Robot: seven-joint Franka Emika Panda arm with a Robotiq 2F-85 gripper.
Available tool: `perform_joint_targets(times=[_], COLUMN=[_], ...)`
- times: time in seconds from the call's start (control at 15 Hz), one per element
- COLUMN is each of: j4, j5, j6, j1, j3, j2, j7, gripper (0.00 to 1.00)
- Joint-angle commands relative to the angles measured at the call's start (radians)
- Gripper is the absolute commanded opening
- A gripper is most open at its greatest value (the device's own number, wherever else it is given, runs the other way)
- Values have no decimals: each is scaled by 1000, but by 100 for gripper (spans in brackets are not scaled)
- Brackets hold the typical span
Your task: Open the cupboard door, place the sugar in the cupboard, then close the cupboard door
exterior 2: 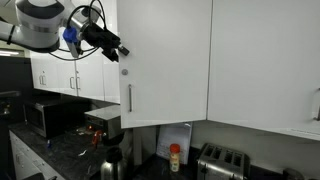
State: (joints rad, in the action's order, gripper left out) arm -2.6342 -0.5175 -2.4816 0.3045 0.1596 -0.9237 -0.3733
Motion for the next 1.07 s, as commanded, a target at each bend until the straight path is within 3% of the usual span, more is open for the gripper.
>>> perform_joint_targets(times=[0.0, 0.47, 1.0], j4=[9, 25, 129], j5=[34, 41, 38], j6=[-50, -158, -266], j1=[-32, -68, -81], j3=[28, 56, 53], j2=[60, 165, 380], j7=[31, 70, 183], gripper=[100, 100, 100])
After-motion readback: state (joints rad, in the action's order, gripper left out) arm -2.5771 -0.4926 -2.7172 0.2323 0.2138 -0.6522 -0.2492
